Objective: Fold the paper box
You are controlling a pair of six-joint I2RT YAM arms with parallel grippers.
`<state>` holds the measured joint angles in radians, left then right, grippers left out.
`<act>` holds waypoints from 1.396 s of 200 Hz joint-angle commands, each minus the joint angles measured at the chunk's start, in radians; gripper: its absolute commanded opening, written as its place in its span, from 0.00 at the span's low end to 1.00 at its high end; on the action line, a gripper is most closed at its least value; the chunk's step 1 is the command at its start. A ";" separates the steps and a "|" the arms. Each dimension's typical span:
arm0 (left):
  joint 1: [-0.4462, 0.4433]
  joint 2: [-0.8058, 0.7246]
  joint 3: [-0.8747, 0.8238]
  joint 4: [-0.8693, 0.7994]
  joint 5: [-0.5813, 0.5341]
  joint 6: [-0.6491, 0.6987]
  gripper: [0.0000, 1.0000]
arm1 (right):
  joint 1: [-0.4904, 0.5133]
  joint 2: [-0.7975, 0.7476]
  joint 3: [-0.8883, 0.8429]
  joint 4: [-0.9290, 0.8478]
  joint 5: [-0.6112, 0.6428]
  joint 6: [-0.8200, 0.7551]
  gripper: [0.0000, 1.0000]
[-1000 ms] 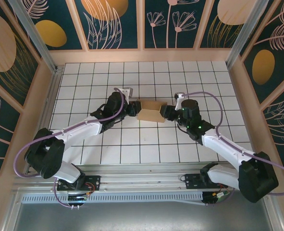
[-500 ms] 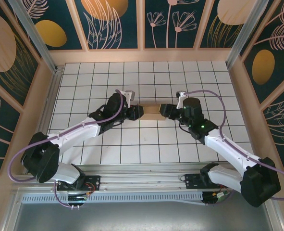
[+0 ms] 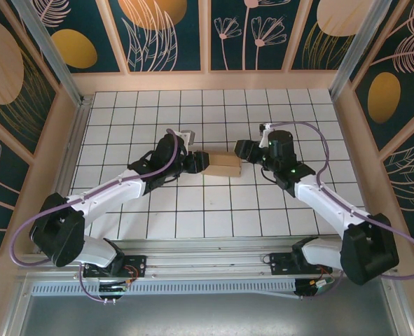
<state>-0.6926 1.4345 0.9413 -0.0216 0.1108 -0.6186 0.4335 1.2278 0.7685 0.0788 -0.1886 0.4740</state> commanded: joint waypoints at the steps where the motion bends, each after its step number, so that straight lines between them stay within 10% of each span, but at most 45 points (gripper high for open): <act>1: -0.001 0.050 0.058 -0.047 -0.006 -0.023 0.55 | -0.019 0.030 0.069 0.042 -0.045 0.008 0.60; 124: 0.000 -0.022 0.132 -0.079 -0.063 -0.040 0.59 | -0.134 0.046 0.195 -0.125 -0.179 0.092 0.59; 173: 0.001 -0.053 0.217 -0.264 -0.267 -0.346 0.75 | -0.159 0.008 0.173 -0.180 -0.219 0.285 0.59; 279: 0.093 0.008 0.071 0.079 0.050 -0.690 0.71 | -0.116 0.072 0.136 -0.226 -0.179 0.432 0.63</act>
<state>-0.6014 1.4040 1.0508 -0.0822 0.0257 -1.2533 0.2939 1.2827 0.9306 -0.1398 -0.3843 0.8639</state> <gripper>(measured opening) 0.709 0.641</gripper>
